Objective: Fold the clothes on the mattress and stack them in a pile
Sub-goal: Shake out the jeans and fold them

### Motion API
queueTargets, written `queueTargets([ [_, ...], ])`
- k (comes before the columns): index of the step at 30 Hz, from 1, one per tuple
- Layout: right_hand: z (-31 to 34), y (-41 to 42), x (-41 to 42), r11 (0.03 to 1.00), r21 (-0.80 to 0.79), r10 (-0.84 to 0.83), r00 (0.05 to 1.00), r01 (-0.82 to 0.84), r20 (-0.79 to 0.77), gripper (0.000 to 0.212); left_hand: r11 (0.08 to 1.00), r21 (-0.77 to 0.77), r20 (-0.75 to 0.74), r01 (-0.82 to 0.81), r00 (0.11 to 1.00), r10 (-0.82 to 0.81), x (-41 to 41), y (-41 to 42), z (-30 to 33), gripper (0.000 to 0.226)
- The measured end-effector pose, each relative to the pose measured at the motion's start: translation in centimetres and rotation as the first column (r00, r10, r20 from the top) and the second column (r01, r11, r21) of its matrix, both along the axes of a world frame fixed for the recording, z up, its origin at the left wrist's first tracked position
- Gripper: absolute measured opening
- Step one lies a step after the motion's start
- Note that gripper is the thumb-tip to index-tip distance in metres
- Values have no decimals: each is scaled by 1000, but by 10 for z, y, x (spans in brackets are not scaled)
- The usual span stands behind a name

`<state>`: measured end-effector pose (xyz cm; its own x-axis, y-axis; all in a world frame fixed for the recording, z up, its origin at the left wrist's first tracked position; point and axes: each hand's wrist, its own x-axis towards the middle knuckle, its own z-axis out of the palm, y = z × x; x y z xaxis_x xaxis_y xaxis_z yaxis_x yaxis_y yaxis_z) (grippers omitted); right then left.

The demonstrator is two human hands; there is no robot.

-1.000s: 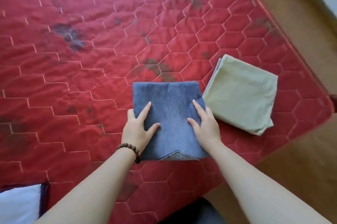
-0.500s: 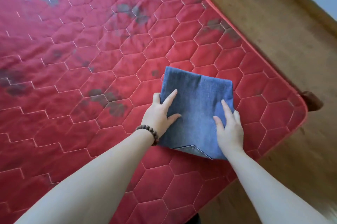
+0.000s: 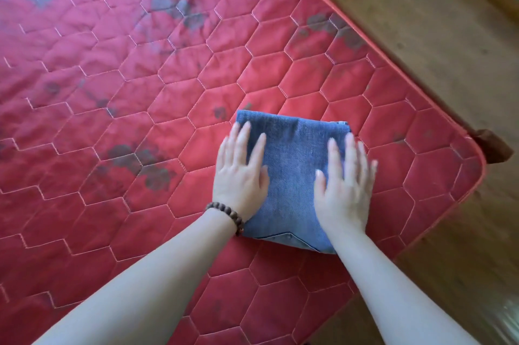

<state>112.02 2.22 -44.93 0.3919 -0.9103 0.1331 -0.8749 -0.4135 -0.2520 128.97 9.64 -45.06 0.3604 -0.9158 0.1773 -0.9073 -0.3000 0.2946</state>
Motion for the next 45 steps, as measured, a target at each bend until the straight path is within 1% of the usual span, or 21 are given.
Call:
queueTargets([
  [1,-1,-5,11,995,-39,91,995,-92,-26,58,997,8,38,71,997,-71,-2,-11,-1,60],
  [3,-11,-13,27,976,-24,214,972,-218,-98,61,985,98,58,143,987,-149,-2,-29,-8,63],
  [5,-26,-18,31,970,45,243,951,-238,-193,64,967,207,49,150,985,-164,6,-37,-21,66],
  [7,-41,-23,27,970,69,244,935,-234,-256,65,957,241,65,163,981,-184,15,-37,-35,69],
  [9,-51,-29,23,975,53,224,941,-218,-253,65,957,228,75,178,977,-200,19,-39,-46,71],
  [12,-60,-29,22,978,36,206,953,-203,-220,65,961,214,41,175,981,-188,21,-41,-54,72],
  [16,-67,-30,24,978,0,204,965,-206,-168,64,969,150,-63,197,980,-190,32,-41,-65,73],
  [20,-74,-38,22,974,-32,224,973,-226,-60,62,972,93,-158,214,967,-198,42,-44,-74,74],
  [22,-74,-39,22,973,-33,228,973,-228,-25,61,974,77,-186,214,963,-197,43,-45,-75,74],
  [24,-71,-40,23,974,-13,224,974,-225,-12,61,971,93,-190,219,961,-199,43,-46,-72,74],
  [26,-64,-40,24,975,29,221,974,-220,-46,60,959,150,-198,241,958,-209,43,-46,-62,74],
  [28,-54,-38,25,970,95,233,965,-223,-119,60,934,233,-191,270,955,-228,42,-46,-48,75],
  [29,-49,-36,25,965,131,244,959,-226,-146,60,926,267,-178,267,958,-225,40,-43,-41,75],
  [31,-38,-27,23,964,165,231,963,-207,-142,61,935,293,-127,201,977,-170,32,-26,-28,76],
  [33,-30,-6,19,980,110,175,978,-163,-109,60,961,239,-44,140,990,-133,18,0,-21,73],
  [34,-28,9,19,986,70,158,982,-152,-98,59,966,216,-2,140,990,-143,10,14,-21,71],
  [35,-29,26,19,986,45,162,982,-158,-101,59,965,212,34,153,986,-164,4,27,-24,69],
  [37,-37,58,22,978,65,208,965,-200,-160,59,958,238,69,162,981,-183,-3,42,-34,67],
  [40,-56,77,27,974,134,211,944,-181,-255,60,960,250,32,128,990,-140,-3,43,-52,68],
  [42,-63,75,28,977,151,189,946,-153,-264,60,963,232,0,136,990,-140,-2,41,-60,69],
  [45,-63,72,25,966,165,235,941,-199,-244,60,970,191,-35,151,988,-147,2,43,-66,69],
])
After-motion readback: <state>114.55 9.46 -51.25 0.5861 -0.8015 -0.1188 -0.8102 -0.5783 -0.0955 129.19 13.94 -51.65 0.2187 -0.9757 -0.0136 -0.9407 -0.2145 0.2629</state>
